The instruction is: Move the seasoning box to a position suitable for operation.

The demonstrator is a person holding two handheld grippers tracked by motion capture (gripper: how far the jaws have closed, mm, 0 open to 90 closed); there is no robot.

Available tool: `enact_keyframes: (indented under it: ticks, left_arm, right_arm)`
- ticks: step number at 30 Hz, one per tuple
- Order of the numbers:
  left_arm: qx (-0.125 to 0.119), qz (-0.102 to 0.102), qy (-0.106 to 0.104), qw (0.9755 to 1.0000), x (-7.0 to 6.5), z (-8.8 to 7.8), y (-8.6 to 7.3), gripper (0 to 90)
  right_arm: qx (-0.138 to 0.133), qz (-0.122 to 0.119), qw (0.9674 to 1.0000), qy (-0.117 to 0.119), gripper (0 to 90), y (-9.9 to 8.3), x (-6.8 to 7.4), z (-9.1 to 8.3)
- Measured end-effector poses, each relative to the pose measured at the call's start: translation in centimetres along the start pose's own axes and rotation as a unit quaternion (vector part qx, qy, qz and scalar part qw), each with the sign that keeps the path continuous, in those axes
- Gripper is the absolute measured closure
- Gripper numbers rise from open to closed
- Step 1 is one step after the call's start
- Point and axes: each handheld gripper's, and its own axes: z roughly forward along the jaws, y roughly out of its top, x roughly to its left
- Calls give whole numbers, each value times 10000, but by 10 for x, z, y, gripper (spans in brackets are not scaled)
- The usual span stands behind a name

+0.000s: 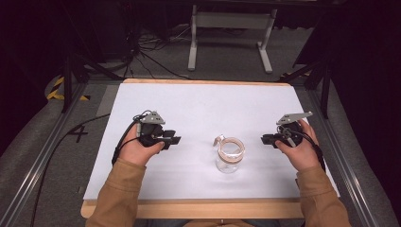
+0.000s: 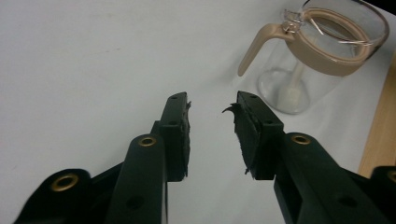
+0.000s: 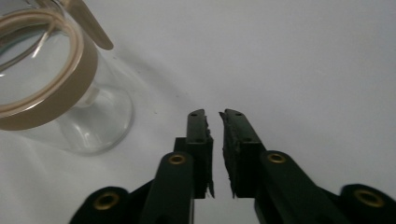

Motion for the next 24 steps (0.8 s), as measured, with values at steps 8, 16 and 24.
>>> enact_keyframes:
  ticks: [8, 16, 24]
  left_arm:
    - [14, 87, -55, 9999, -5, 3, 5, 583]
    - [28, 173, -2, 9998, -8, 5, 6, 486]
    - [115, 215, 15, 9997, -9, 7, 6, 448]
  right_arm:
    - [-225, -76, 9995, 189, 900, -7, 2, -4]
    - [-40, -331, 9979, 561, 900, -6, 18, 14]
    - [168, -652, 9943, 823, 900, -1, 40, 31]
